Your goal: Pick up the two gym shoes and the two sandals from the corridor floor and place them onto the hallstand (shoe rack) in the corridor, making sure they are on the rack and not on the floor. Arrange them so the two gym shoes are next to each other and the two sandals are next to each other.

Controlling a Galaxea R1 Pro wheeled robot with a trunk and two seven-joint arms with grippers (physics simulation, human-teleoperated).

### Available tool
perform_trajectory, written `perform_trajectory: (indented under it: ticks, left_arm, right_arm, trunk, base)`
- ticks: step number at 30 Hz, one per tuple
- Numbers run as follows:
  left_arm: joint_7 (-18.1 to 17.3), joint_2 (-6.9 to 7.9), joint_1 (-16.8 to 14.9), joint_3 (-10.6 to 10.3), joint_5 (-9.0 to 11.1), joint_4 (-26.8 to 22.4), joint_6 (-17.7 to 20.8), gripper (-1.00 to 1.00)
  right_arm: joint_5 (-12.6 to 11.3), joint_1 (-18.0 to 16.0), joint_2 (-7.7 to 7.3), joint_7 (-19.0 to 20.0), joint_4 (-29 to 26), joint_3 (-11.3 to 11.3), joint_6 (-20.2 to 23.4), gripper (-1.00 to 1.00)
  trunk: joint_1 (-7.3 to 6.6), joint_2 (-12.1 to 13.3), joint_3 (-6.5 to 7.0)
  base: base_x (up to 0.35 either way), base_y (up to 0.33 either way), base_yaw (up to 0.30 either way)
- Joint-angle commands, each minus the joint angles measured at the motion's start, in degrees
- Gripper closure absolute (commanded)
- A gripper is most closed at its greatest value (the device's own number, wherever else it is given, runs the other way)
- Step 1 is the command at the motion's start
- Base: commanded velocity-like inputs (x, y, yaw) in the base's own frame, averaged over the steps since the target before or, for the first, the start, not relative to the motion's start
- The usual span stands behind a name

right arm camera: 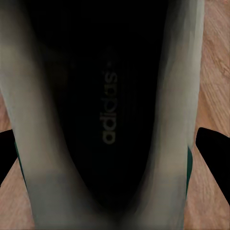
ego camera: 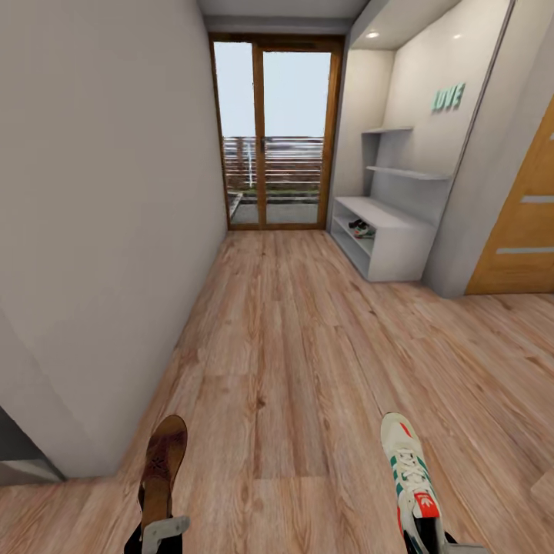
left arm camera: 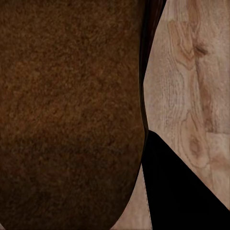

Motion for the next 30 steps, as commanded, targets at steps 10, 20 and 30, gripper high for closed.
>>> perform_trajectory:
  ticks: [10, 20, 30]
  left_arm:
    - [0.1, -0.04, 0.0, 0.1, -0.3, 0.0, -0.1, 1.00]
    - [0.1, -0.09, 0.0, 0.1, -0.3, 0.6, -0.2, 1.00]
    - [0.1, -0.13, 0.0, 0.1, -0.3, 1.0, -0.2, 1.00]
  right_arm:
    - [0.3, 0.0, 0.04, 0.3, 0.1, -0.3, -0.2, 1.00]
    - [0.3, 0.0, 0.04, 0.3, 0.1, -0.3, -0.2, 1.00]
    - [0.3, 0.0, 0.04, 0.3, 0.1, -0.3, -0.2, 1.00]
  trunk:
    - [0.02, 0.0, -0.05]
    - [0.02, 0.0, -0.05]
    - [0.02, 0.0, -0.05]
  base:
    - [0.340, 0.000, 0.000]
    - [0.340, 0.000, 0.000]
    - [0.340, 0.000, 0.000]
